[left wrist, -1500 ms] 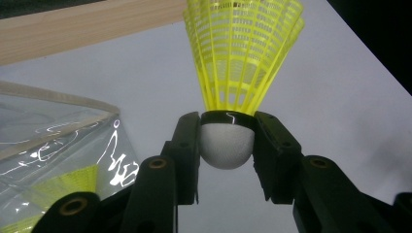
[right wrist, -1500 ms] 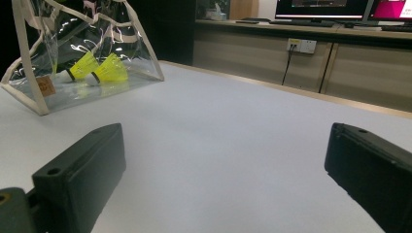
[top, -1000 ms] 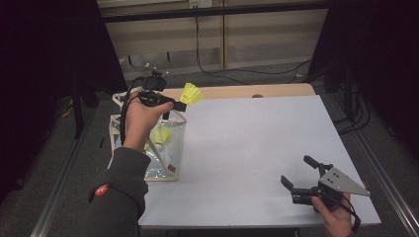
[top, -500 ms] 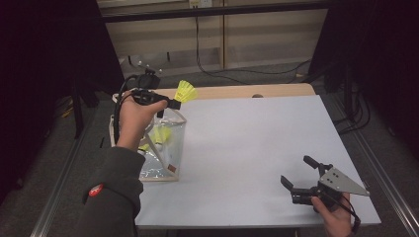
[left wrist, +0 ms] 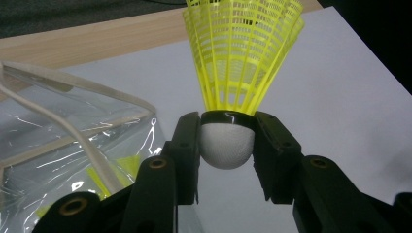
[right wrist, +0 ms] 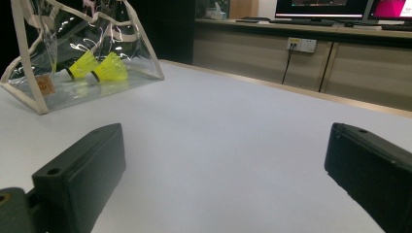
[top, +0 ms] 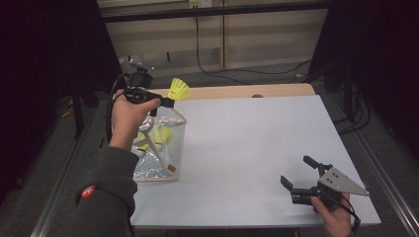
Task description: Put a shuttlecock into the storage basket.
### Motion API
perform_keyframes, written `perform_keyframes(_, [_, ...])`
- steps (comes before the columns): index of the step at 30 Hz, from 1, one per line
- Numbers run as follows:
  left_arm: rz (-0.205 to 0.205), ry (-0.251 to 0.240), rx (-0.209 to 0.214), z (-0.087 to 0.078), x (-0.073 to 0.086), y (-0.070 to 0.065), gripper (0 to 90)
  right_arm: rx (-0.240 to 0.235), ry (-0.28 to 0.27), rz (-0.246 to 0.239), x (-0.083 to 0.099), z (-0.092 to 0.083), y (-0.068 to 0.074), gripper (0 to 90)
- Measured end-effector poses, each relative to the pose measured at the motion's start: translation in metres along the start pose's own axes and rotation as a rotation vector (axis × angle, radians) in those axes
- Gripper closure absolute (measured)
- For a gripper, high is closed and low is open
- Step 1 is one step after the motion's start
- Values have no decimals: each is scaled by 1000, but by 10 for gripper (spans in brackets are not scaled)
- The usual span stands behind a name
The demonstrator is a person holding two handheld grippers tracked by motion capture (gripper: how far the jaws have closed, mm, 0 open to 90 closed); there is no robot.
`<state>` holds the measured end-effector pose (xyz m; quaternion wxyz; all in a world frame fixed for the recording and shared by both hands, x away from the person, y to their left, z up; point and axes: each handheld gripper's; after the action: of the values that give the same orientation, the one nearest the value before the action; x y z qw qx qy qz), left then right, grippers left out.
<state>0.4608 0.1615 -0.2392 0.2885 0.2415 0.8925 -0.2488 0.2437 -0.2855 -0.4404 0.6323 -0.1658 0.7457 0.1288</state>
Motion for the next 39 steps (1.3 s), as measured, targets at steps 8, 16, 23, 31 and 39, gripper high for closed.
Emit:
perform_keyframes(8, [-1, -2, -10, -5, 1, 2, 641, -1, -1, -1, 0, 0, 0, 13])
perform_keyframes(16, [-2, -2, -13, -6, 1, 2, 641, -2, 0, -1, 0, 0, 0, 13])
perform_keyframes(23, [-10, -8, -13, -8, 1, 3, 642, 1, 0, -1, 0, 0, 0, 13])
perform_keyframes(31, [-12, -10, -18, -11, 1, 5, 641, 1, -1, -1, 0, 0, 0, 13])
perform_keyframes(39, [-17, -15, -27, -13, 2, 6, 642, 1, -1, -1, 0, 0, 0, 13])
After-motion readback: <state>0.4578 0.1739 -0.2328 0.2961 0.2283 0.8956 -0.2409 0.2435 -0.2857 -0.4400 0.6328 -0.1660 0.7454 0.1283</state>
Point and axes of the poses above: each handheld gripper's, and its own axes: z roughly forward along the jaws, x roughly out of its underside, y roughly to its left, and after that the axes turned 6 degrees about x, right-handed
